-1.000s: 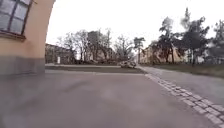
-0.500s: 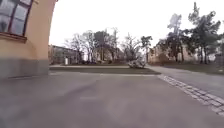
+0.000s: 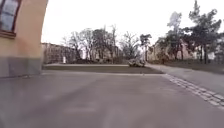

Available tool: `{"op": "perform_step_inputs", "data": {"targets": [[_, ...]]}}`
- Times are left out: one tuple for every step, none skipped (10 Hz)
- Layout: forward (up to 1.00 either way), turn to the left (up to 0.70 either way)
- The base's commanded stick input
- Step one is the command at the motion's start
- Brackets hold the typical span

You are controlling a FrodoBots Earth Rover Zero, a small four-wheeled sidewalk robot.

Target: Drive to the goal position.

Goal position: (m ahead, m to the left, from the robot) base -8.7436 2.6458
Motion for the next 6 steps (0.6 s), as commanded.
{"op": "perform_step_inputs", "data": {"targets": [[1.0,0.0],[1.0,0.0],[1.0,0.0],[1.0,0.0],[1.0,0.0],[1.0,0.0]]}}
